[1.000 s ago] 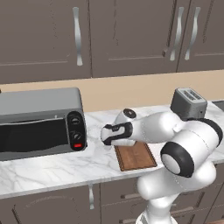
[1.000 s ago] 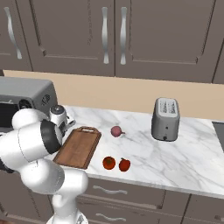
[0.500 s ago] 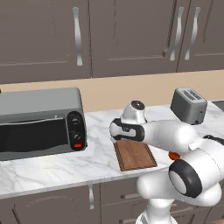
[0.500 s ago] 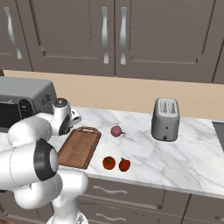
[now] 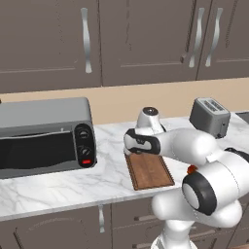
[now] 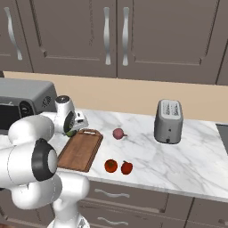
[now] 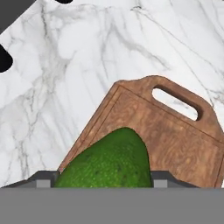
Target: Place the avocado, onion, tomato, and bell pepper on the cutting board.
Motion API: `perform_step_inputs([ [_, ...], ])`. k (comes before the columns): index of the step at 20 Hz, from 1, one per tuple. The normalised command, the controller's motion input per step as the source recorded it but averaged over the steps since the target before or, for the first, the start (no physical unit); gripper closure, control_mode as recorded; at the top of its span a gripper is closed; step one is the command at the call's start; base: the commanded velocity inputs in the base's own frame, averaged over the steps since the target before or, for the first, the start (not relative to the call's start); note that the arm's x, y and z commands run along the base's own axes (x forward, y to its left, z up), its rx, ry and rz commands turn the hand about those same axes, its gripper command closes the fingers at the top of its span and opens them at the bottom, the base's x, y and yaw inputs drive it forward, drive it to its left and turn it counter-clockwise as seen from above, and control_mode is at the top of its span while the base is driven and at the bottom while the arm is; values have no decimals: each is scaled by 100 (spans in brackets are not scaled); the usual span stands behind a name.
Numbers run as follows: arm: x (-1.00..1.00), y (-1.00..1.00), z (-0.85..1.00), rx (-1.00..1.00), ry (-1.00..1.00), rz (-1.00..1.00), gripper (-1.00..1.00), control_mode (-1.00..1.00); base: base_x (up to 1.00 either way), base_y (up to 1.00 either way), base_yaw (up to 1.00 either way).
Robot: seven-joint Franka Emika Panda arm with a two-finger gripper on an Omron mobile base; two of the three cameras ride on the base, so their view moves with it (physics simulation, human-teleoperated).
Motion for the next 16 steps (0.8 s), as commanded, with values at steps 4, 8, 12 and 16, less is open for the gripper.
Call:
perform_step_inputs([
  [4,0,-8,-30,0,4,-27,100,-100,0,0,0],
  [8,0,0,-28,0,0,-16,100,-100,0,0,0],
  [12,0,-3,-6,1,0,-10,100,-100,0,0,0],
  [16,0,-7,-4,3,0,-6,100,-100,0,0,0],
])
